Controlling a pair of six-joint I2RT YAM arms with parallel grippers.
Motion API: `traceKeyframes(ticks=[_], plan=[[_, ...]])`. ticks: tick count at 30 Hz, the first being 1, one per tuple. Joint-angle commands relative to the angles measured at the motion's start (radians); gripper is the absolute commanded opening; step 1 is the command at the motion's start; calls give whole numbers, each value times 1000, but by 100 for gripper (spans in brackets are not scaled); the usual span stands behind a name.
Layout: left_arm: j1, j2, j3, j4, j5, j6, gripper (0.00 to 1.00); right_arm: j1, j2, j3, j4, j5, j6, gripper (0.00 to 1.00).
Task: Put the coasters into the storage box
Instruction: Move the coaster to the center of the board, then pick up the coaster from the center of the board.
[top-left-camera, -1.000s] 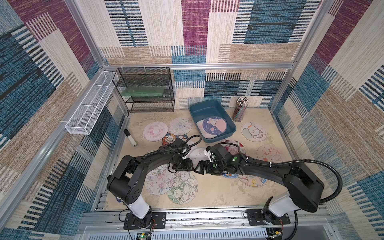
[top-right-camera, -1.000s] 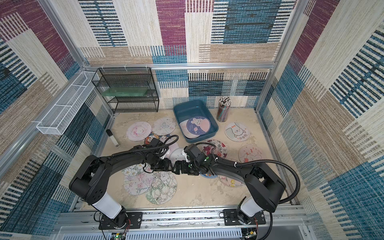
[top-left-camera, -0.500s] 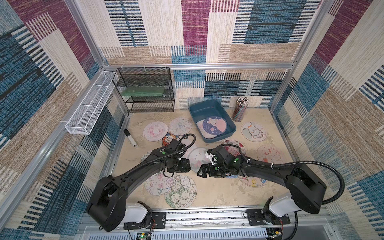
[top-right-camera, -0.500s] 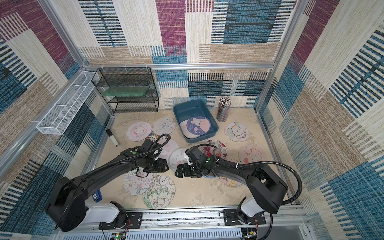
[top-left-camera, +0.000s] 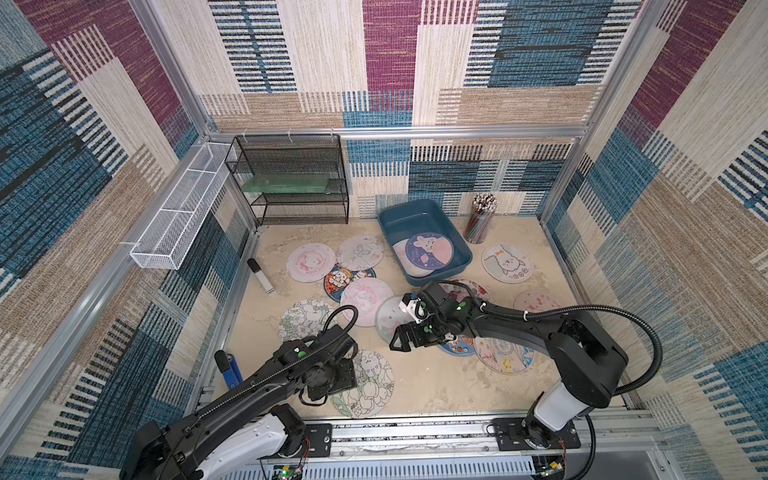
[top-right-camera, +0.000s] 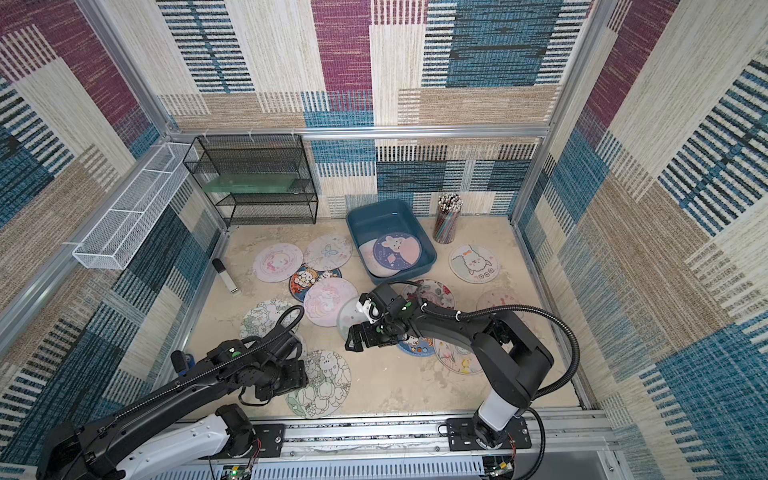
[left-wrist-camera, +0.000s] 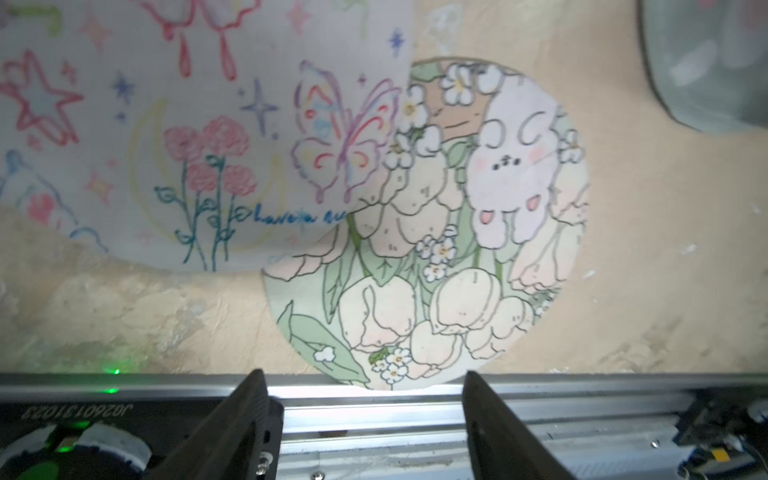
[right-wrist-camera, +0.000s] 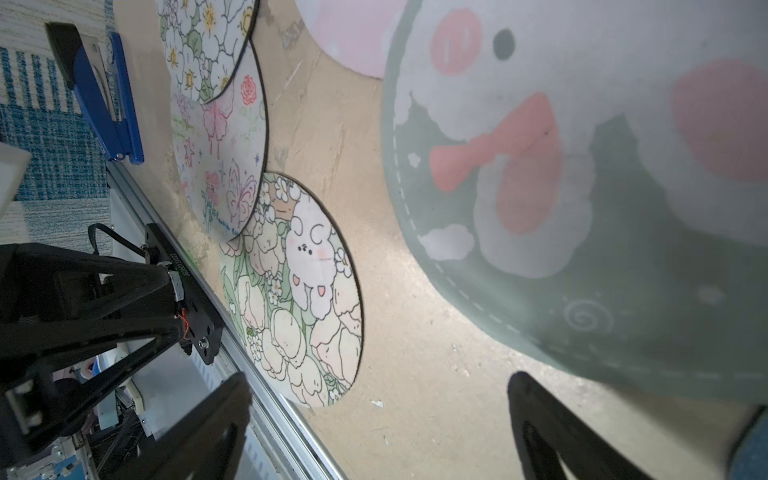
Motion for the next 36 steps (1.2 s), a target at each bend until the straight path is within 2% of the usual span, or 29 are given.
traceKeyframes(ticks=[1,4,10,18,26,36], plan=[[-19,-6,-36,-17,-88,-180,75,2,0,0,-9,-39,-46,99],[-19,-41,-102,33,-103,-211,77,1,-5,-5,-3,-53,-52,99],[-19,-124,-256,281,-47,-212,78,1,-2,-13,10,-86,-78,99],[-18,-27,-254,363,10,-165,76,7,47,-11,17,-131,-104,99],[-20,-7,-256,376,43,-128,75,18,82,-25,-5,-106,-85,97],[-20,89,-213,375,85,-22,71,16,156,45,-113,-35,-105,87]])
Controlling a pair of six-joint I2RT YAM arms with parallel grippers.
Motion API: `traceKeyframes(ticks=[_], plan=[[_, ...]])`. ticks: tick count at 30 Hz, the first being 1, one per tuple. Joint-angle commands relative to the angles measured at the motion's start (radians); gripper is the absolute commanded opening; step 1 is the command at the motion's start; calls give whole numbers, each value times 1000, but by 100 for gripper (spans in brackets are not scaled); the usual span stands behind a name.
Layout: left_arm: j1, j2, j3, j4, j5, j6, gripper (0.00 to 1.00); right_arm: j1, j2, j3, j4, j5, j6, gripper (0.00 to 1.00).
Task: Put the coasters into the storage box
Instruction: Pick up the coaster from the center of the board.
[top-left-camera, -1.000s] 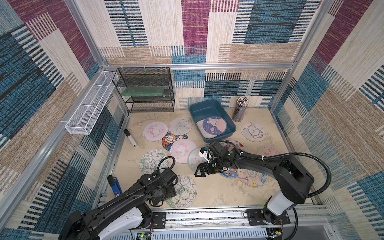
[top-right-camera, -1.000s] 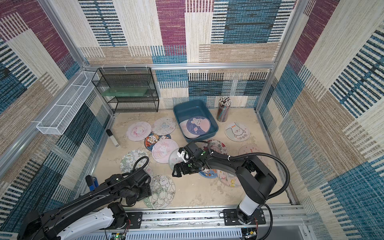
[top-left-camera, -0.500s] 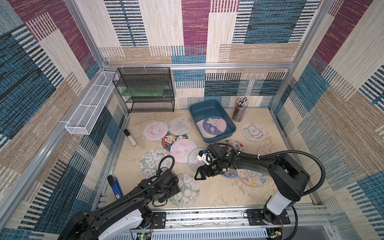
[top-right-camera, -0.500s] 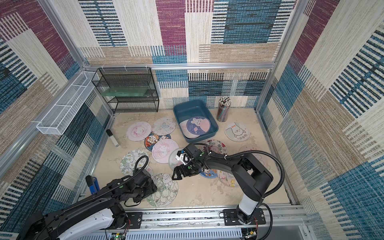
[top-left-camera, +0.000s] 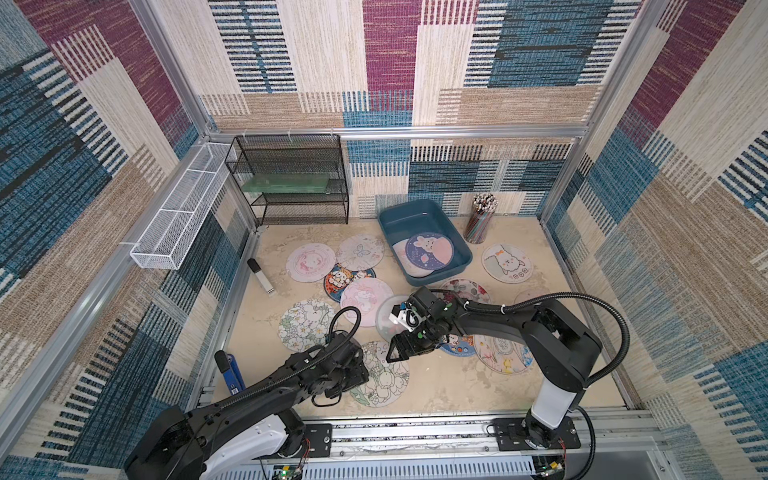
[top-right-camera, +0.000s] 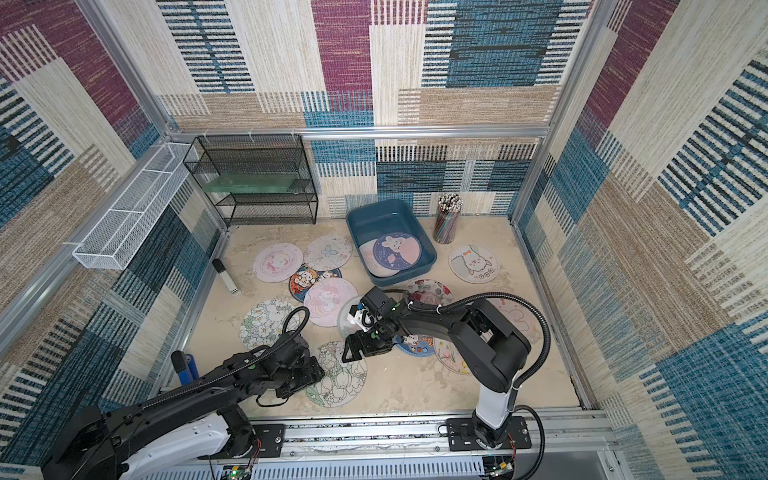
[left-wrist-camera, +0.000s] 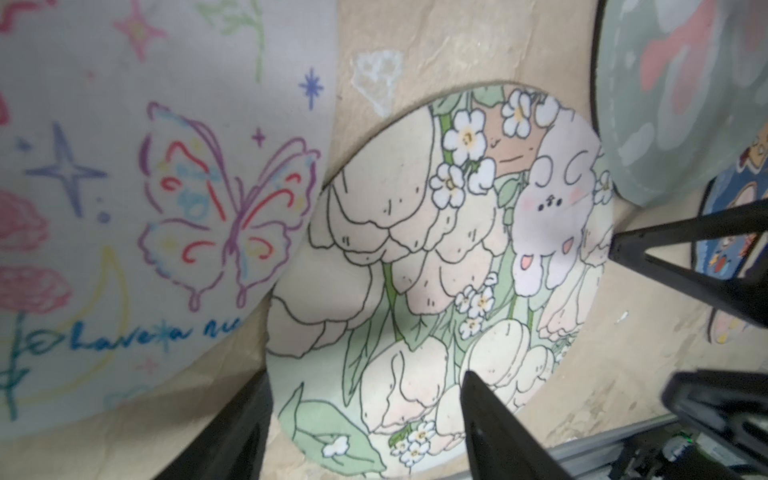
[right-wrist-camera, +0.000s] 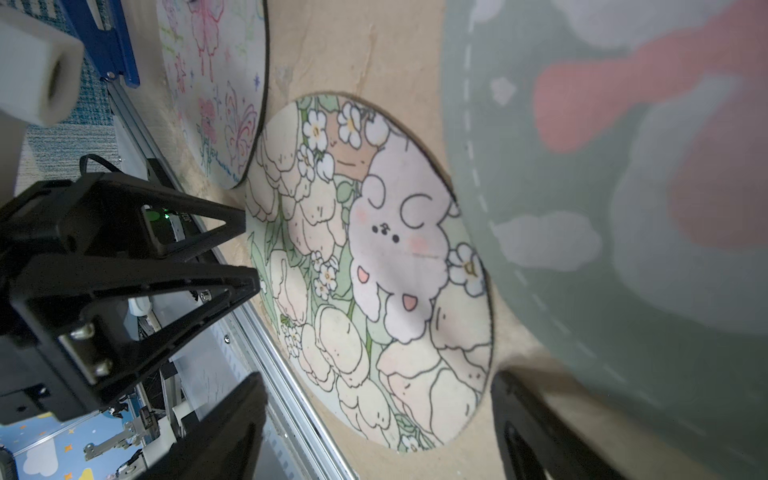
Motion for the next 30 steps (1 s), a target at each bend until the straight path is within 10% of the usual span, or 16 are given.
traceKeyframes(ticks=[1,30], plan=[[-1,17,-16,-88,55,46,70,-8,9,-3,-97,99,-20,86],[-1,11,-28,-93,79,69,60,32,88,13,-112,88,-29,78]])
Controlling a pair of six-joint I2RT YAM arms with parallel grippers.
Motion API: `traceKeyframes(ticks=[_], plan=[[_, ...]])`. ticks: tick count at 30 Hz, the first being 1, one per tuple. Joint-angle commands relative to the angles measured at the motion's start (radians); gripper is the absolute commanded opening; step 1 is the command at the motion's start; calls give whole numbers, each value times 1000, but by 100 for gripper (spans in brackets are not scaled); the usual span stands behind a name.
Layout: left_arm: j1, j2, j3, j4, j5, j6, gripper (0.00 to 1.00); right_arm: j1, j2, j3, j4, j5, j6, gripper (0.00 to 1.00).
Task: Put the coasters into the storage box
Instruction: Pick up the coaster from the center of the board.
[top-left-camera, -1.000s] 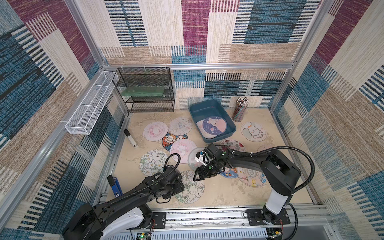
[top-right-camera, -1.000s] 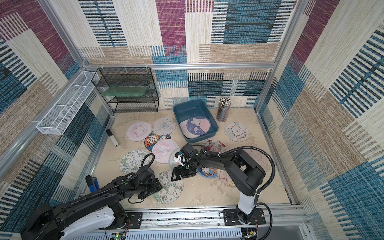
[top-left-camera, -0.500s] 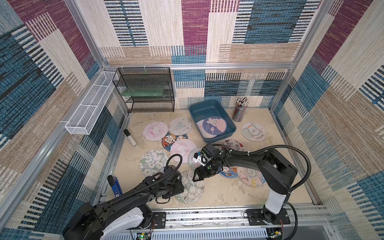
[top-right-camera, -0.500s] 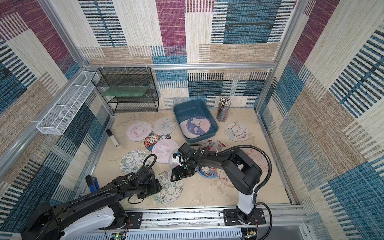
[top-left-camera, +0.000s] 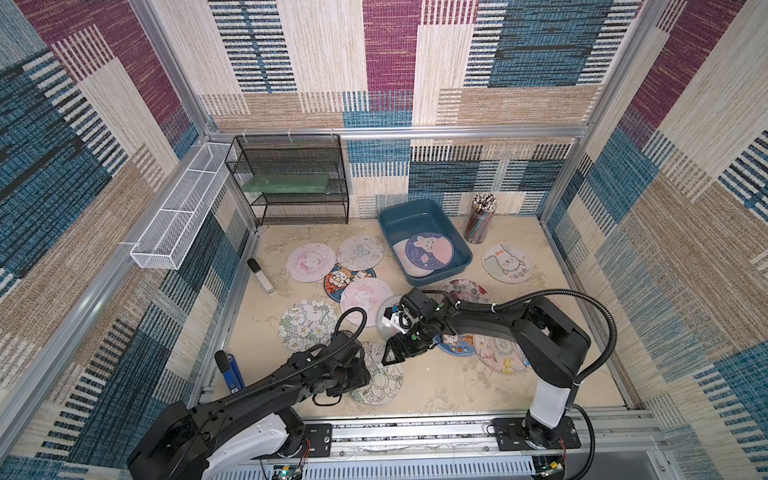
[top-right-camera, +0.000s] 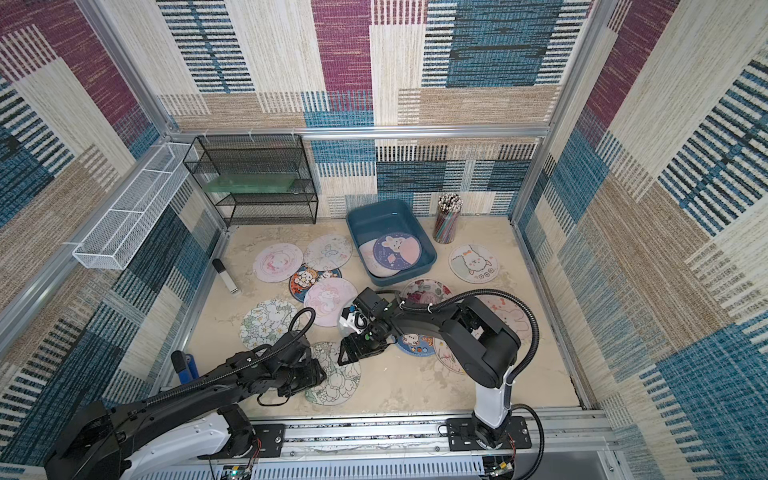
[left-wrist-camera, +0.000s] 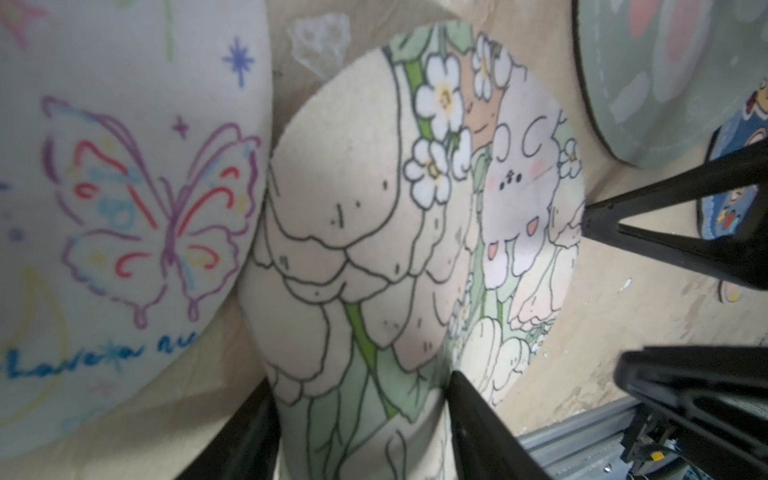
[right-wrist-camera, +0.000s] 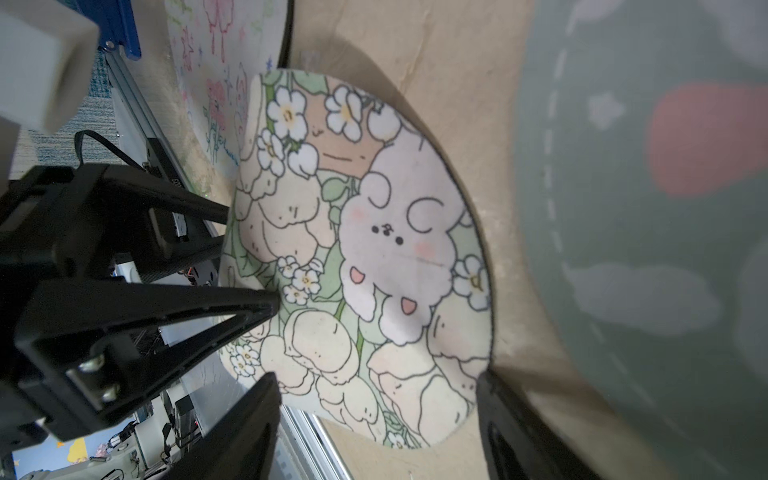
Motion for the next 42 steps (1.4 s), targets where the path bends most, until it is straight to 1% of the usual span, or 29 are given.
traceKeyframes(ticks=[1,6,11,14,17,19,23,27,29,34,38,42], plan=[[-2,-4,-22,-109,35,-3,59,-1,22,-24,-101,109,11,78],[-2,10,-11,-104,37,3,51,-9,23,-28,-90,96,14,78],[-2,6,7,-116,28,11,40,-30,5,-42,-80,94,17,80],[-2,0,21,-131,24,15,33,-51,-8,-57,-79,86,18,83],[0,-7,34,-142,24,17,20,-63,-17,-76,-78,82,17,85],[-2,-12,45,-148,24,18,14,-63,-21,-87,-74,81,19,86],[-2,-13,63,-152,25,21,11,-63,-27,-105,-58,76,31,86],[-2,-14,105,-170,25,29,3,-67,-39,-124,-41,81,48,86],[-2,-12,139,-183,23,38,0,-71,-46,-136,-34,83,56,87],[-1,5,258,-230,-2,82,0,-98,-96,-186,-3,75,86,88],[0,41,378,-262,-28,124,0,-125,-171,-233,17,69,111,89],[9,110,510,-270,-42,182,0,-135,-248,-275,26,66,139,89]])
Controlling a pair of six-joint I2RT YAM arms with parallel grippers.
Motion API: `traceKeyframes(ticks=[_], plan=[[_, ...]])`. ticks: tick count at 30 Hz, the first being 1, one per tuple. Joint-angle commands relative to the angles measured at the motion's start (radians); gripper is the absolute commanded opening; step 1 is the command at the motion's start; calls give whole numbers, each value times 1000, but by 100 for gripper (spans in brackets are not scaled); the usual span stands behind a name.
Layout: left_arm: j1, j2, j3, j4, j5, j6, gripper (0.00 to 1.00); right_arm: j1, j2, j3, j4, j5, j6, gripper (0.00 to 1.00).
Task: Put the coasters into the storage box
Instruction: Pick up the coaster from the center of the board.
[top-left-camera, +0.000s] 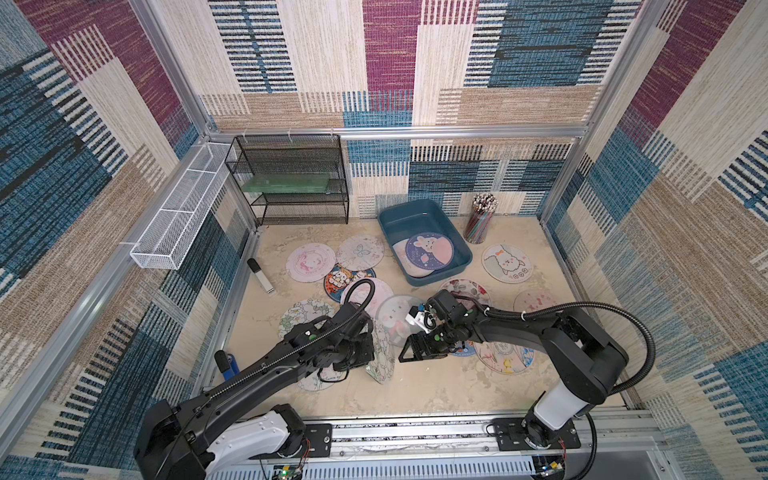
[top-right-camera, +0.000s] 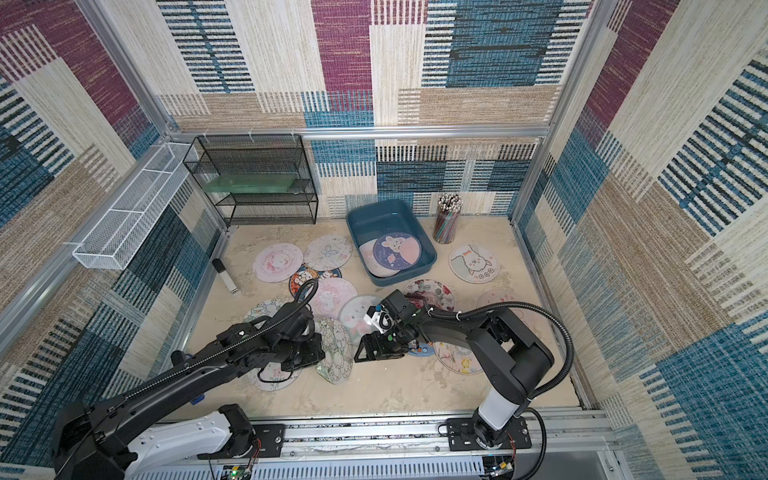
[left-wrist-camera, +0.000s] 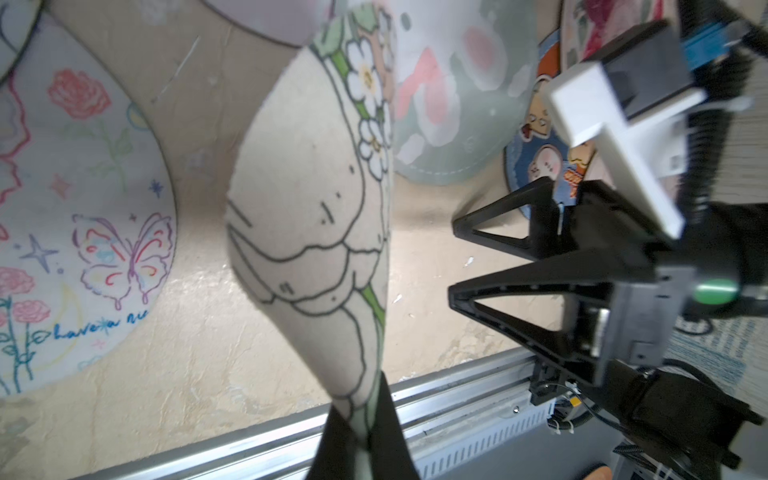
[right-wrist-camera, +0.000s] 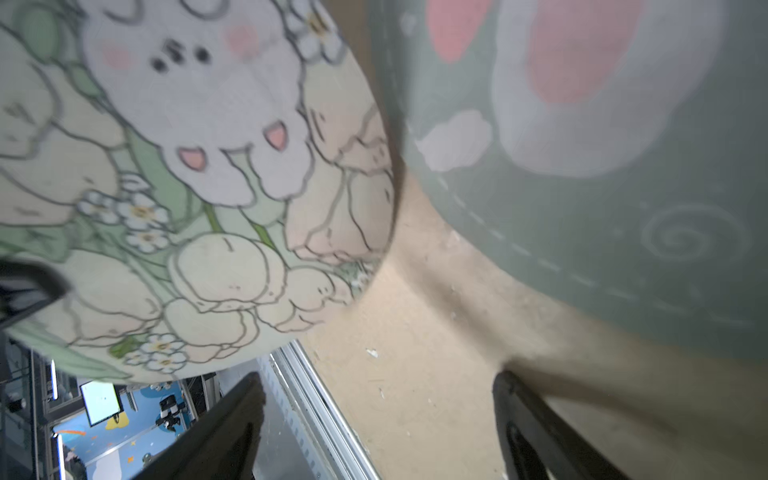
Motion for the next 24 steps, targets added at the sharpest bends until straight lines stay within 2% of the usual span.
traceKeyframes(ticks=[1,11,24], plan=[[14,57,103,-20,-33,94,0,-5,-49,-37,-76,110,48,90],[123,360,477,37,41,272,0,-16,-243,-156,-53,128,117,91],[145,896,1113,58,226,464,0,-41,-355,-189,-11,135,148,92]])
